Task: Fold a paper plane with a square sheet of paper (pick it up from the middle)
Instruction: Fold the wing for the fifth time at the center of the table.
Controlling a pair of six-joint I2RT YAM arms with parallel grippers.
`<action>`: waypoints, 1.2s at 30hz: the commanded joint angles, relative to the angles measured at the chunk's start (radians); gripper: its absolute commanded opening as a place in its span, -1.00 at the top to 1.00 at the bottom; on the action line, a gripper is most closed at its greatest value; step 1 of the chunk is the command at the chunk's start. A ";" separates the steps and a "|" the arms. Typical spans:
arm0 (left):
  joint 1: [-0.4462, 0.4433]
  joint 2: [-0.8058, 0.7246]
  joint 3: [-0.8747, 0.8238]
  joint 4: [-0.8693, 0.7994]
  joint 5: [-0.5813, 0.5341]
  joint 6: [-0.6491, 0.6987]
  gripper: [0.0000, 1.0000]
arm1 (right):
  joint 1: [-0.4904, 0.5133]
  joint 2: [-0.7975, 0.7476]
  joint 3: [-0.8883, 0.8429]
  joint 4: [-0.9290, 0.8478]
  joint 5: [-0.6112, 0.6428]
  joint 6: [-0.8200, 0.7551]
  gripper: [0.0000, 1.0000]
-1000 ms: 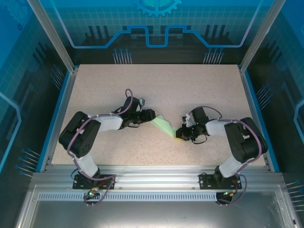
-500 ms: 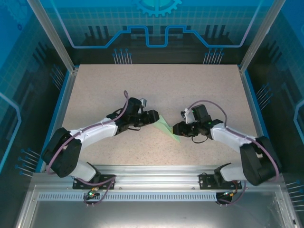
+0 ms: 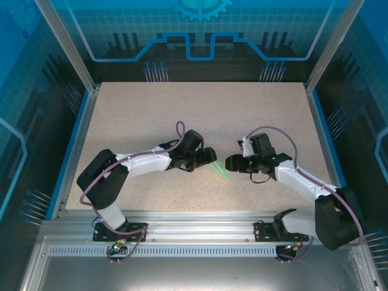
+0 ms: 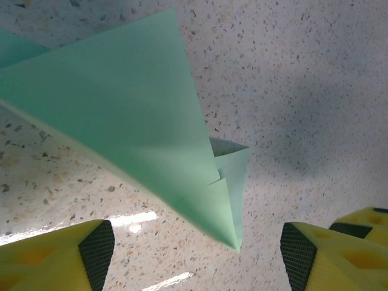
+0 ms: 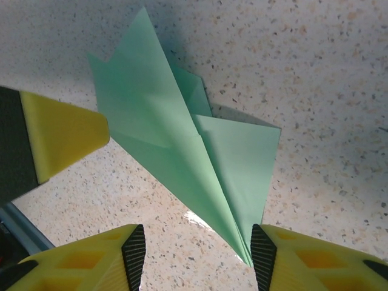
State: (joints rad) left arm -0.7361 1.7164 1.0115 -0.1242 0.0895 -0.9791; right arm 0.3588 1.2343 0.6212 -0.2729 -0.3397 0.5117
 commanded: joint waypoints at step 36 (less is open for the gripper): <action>0.060 -0.138 -0.259 0.007 0.044 0.217 0.86 | -0.007 0.331 0.174 -0.008 -0.068 -0.097 -0.21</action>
State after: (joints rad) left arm -0.6952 1.6012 0.7795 -0.1276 0.0921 -0.8070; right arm 0.3592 1.5417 0.7490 -0.2848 -0.3756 0.4419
